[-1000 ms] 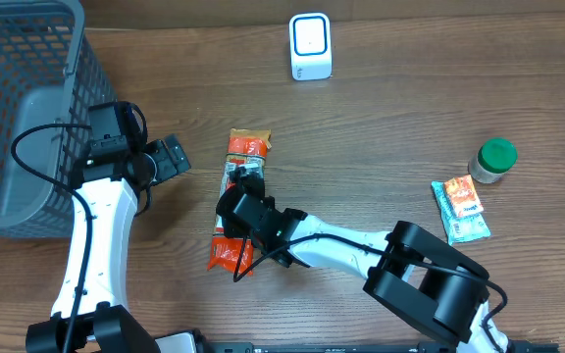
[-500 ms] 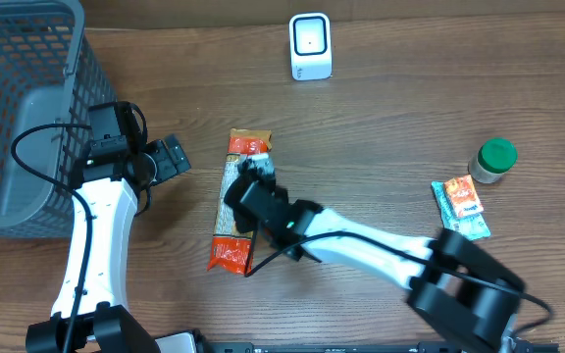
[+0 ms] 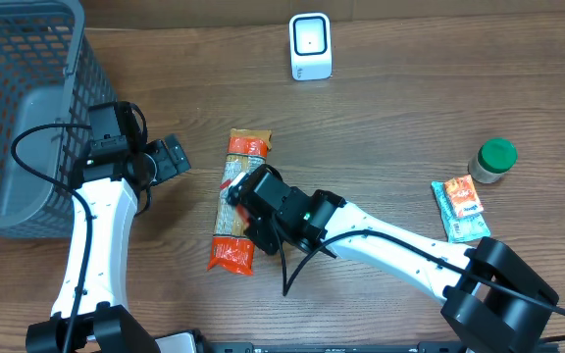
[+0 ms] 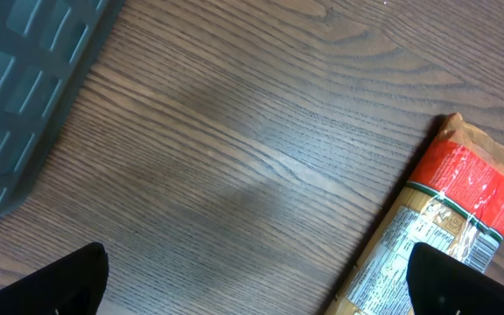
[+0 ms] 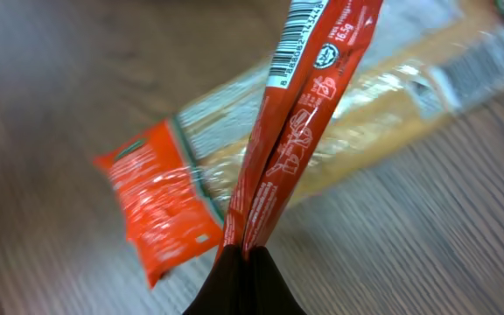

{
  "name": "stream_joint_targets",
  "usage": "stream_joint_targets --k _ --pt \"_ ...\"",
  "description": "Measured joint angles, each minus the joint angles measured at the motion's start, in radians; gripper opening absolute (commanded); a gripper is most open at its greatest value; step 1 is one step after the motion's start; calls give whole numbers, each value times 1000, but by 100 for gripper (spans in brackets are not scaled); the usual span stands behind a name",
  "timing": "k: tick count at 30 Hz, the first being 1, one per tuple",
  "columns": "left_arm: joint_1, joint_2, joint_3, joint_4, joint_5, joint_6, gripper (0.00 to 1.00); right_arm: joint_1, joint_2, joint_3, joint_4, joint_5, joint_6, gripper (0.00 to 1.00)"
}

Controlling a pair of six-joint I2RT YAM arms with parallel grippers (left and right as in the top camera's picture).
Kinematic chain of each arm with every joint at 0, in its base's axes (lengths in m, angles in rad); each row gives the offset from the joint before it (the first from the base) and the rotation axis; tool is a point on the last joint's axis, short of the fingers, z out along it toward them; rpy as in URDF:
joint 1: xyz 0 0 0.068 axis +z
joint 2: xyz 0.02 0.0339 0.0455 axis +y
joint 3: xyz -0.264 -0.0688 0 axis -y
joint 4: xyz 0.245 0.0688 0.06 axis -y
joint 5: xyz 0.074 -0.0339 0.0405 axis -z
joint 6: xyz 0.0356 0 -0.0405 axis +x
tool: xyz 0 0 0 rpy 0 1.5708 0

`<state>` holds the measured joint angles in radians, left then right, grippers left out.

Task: Scan the item barcode
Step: 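Pinch the red stick sachet on the spaghetti and lift it off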

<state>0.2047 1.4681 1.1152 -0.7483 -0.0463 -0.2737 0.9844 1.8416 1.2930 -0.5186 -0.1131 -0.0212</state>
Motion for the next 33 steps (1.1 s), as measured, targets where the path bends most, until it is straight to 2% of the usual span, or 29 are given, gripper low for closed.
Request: stream_joint_targets --k 6,13,19,25,30,31,33 --pt "0 0 0 0 0 0 100 0 21 -42 45 -44 -136 4" --pt "0 0 0 0 0 0 100 0 89 -57 100 -56 -176 6" --pt "0 0 0 0 0 0 100 0 92 -57 116 -60 -185 30" --pt "0 0 0 0 0 0 100 0 92 -57 116 -62 -189 31" --pt "0 0 0 0 0 0 100 -3 92 -57 113 -63 -163 41" --pt "0 0 0 0 0 0 100 -4 92 -57 112 -65 -156 44" --pt "0 0 0 0 0 0 100 -13 90 -57 99 -74 -126 58"
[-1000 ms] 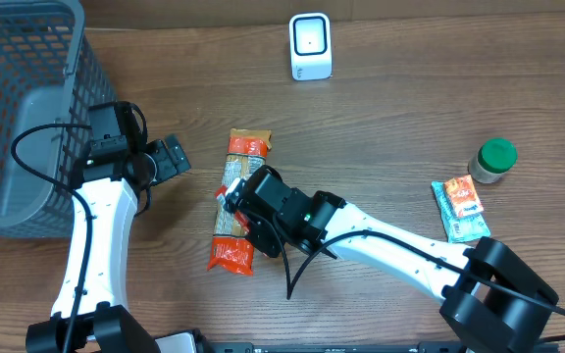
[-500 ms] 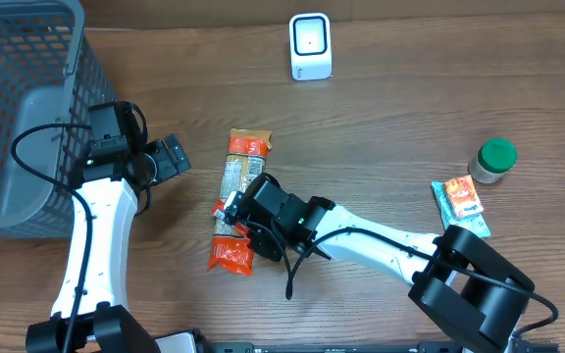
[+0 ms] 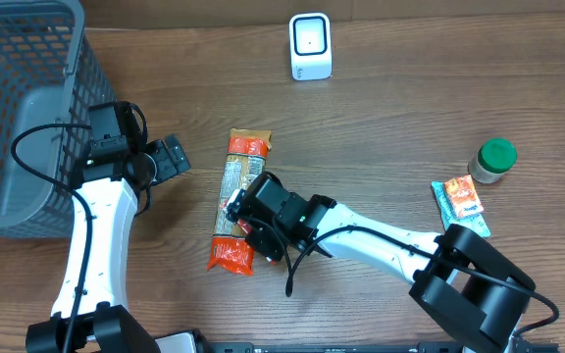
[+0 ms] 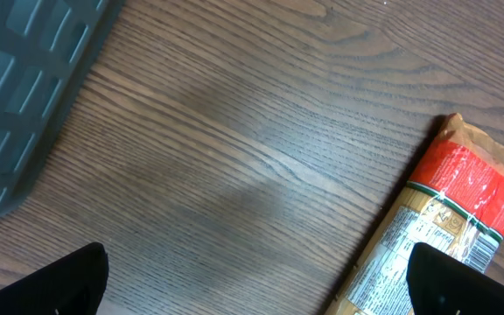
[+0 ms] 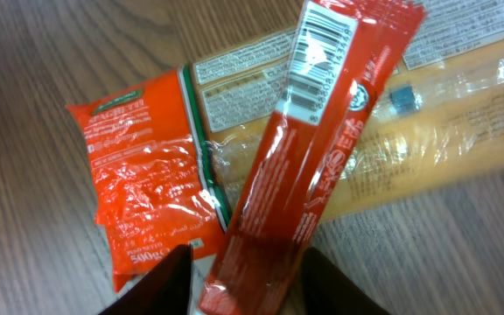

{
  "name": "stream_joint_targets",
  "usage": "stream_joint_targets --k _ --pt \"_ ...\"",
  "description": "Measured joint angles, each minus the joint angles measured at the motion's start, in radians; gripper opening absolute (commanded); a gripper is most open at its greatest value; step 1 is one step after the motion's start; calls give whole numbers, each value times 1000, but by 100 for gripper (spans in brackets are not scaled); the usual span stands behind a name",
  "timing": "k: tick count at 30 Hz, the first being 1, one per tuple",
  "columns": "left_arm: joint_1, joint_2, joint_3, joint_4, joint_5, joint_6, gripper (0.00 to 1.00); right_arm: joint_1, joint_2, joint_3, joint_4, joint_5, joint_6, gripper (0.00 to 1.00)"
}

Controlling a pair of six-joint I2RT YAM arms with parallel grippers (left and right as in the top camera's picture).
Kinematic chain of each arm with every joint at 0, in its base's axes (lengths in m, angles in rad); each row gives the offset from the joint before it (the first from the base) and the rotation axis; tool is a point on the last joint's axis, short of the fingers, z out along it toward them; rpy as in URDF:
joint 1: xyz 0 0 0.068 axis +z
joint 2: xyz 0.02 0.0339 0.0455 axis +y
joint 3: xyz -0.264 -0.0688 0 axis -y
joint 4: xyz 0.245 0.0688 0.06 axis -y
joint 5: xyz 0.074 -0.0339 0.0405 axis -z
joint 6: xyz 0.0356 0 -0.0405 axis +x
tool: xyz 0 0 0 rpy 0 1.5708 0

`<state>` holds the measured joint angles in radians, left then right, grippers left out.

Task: Scan the item barcode
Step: 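Pinch the red stick sachet on the spaghetti and lift it off, then carry the red sachet right and lower it to the table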

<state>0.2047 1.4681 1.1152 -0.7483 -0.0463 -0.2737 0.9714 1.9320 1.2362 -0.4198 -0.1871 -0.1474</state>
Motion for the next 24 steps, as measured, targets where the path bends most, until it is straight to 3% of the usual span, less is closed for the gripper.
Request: stream_joint_targets --k 1,4,9,16,18,20,22,24 --pt "0 0 0 0 0 0 100 -10 -3 0 -10 -11 13 63" --pt "0 0 0 0 0 0 100 -46 -23 0 -35 -56 54 65" --pt "0 0 0 0 0 0 100 -141 -51 6 -106 -143 116 51" --pt "0 0 0 0 0 0 100 -222 -52 7 -212 -172 162 51" --pt "0 0 0 0 0 0 100 -217 -52 7 -241 -176 175 30" --pt "0 0 0 0 0 0 100 -208 -52 7 -245 -177 191 16" --pt "0 0 0 0 0 0 100 -192 -52 7 -234 -179 266 7" --pt "0 0 0 0 0 0 100 -178 -52 7 -206 -183 330 4"
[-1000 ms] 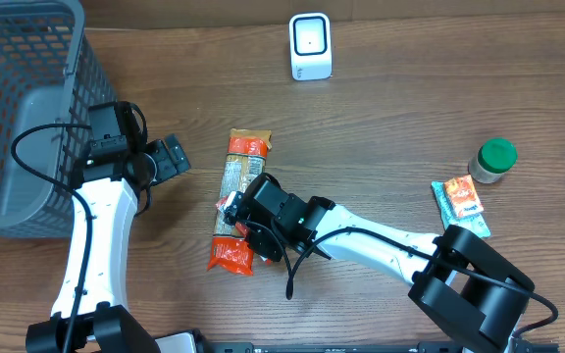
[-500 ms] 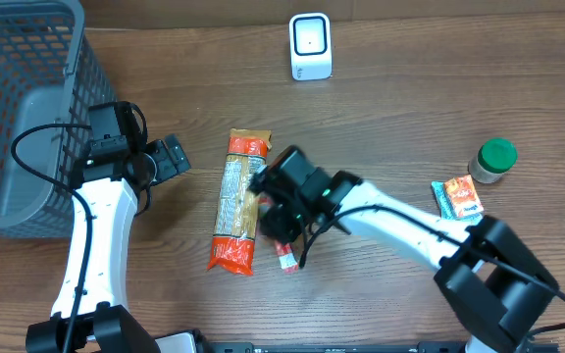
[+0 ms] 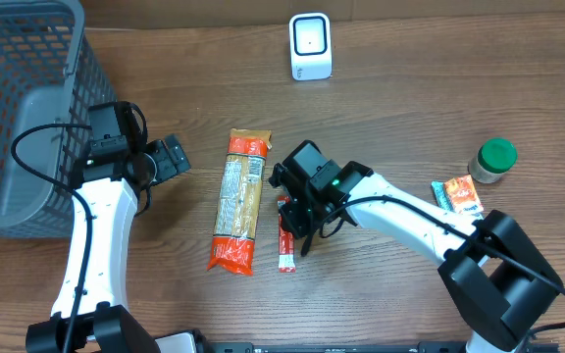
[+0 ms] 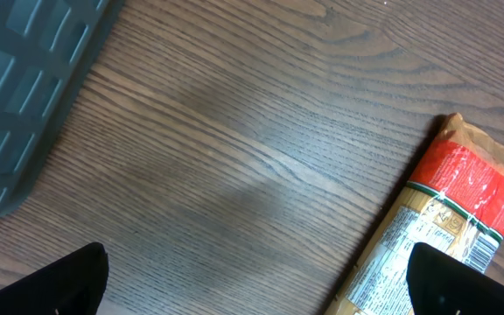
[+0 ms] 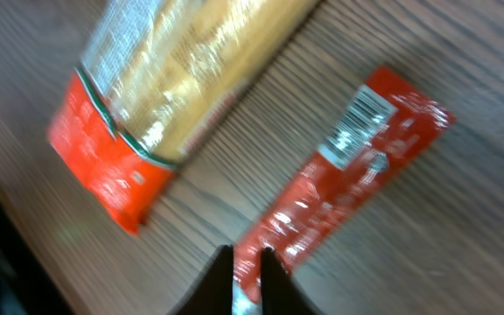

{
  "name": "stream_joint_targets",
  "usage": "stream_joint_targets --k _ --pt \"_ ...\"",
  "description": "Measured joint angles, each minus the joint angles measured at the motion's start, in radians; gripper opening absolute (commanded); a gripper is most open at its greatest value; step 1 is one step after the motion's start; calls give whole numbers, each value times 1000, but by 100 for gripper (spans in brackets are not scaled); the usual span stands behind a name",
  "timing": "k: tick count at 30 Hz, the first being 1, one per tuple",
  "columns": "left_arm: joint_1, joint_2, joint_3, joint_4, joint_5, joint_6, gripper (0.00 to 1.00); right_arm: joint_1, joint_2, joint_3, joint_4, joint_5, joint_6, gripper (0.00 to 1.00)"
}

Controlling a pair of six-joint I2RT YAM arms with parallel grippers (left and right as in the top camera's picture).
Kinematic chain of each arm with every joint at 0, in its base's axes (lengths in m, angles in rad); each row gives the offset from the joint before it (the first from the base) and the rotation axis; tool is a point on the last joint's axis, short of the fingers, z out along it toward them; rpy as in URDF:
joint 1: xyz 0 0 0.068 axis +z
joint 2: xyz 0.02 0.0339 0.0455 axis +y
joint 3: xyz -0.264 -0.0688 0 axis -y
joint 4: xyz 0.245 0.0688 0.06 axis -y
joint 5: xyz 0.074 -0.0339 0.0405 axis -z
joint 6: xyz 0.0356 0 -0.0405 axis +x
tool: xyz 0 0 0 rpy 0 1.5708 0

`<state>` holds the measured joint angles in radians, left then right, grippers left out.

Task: Scan the item barcode
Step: 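Carry the red sachet right and lower it to the table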

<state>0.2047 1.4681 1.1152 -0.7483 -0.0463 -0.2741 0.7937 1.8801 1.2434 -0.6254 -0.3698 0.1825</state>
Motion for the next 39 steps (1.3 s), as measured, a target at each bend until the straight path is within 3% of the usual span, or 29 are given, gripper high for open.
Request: stream_joint_targets --k 4,18,31,39 --pt "0 0 0 0 0 0 100 37 0 -22 112 27 170 4" --pt "0 0 0 0 0 0 100 64 0 -144 218 239 581 4" --pt "0 0 0 0 0 0 100 101 0 -152 263 254 687 4" --pt "0 0 0 0 0 0 100 103 -4 -190 271 334 826 4"
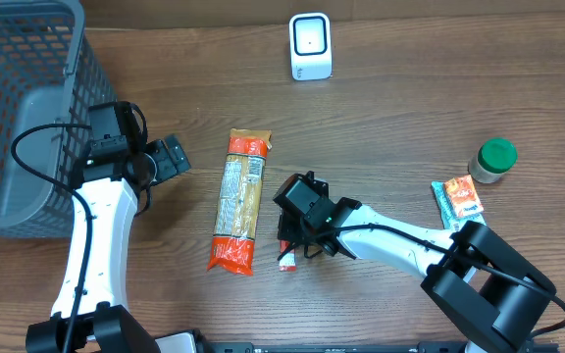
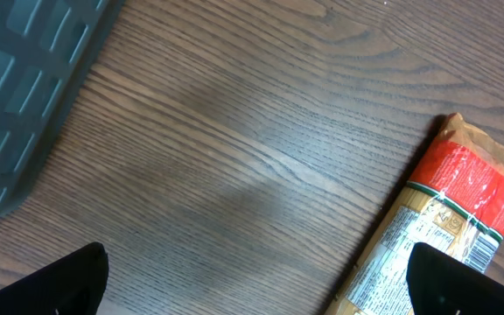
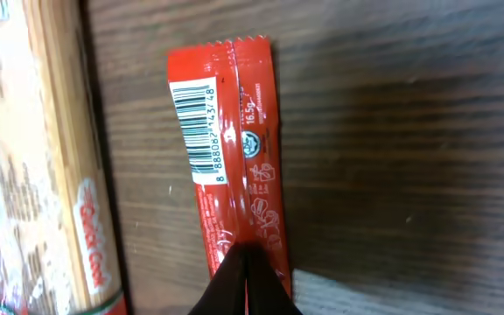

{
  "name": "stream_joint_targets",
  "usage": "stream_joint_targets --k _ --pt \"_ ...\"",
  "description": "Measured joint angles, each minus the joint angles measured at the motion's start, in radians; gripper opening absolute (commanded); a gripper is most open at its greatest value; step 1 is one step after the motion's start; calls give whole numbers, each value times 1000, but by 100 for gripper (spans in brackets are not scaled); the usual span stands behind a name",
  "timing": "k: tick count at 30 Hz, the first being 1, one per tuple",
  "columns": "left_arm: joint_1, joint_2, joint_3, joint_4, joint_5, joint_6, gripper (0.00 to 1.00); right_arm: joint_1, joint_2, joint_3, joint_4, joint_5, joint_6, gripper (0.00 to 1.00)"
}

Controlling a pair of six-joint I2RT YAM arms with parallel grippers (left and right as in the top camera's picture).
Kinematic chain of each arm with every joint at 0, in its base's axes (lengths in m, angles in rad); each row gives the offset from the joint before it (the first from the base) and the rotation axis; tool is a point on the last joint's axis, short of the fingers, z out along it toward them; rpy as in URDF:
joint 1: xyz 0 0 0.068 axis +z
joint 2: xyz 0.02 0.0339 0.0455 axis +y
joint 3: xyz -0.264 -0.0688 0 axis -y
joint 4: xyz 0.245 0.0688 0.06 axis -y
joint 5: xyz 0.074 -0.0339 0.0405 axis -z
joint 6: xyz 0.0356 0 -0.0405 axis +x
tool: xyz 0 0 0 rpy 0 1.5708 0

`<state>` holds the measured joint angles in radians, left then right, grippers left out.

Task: Scan the item barcode
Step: 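Carry the red sachet right and lower it to the table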

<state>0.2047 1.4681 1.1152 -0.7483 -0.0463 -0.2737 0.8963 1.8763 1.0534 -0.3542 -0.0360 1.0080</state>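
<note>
A red sachet (image 3: 234,166) lies on the wooden table with its white barcode facing up at the far end. My right gripper (image 3: 246,278) is shut on its near end. From overhead, the right gripper (image 1: 295,224) covers most of the sachet (image 1: 284,253), just right of a long pasta pack (image 1: 238,201). The white scanner (image 1: 310,46) stands at the back middle. My left gripper (image 2: 256,284) is open over bare table, left of the pasta pack (image 2: 449,227).
A grey mesh basket (image 1: 8,88) fills the back left corner. At the right stand a green-lidded jar (image 1: 493,160) and a few small snack packets (image 1: 459,206). The left arm (image 1: 101,226) runs along the left side.
My right gripper has moved toward the front of the table, down over the sachet, and is now shut on its end. The sachet lies about where it was. The left arm has not moved.
My right gripper first held the sachet edge-on above the pasta pack. Then it was open, the sachet lying flat on the pack. Later the sachet lay on the table right of the pack, the gripper behind it. Now the gripper is shut on its end, barcode up.
</note>
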Motion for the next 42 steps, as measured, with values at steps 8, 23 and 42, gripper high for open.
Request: stream_joint_targets --k 8,23,42 --pt "0 0 0 0 0 0 100 -99 -6 27 -115 -35 -98 4" --pt "0 0 0 0 0 0 100 -254 -5 262 -458 -92 -553 9" --pt "0 0 0 0 0 0 100 -175 -5 102 -351 -151 -74 4"
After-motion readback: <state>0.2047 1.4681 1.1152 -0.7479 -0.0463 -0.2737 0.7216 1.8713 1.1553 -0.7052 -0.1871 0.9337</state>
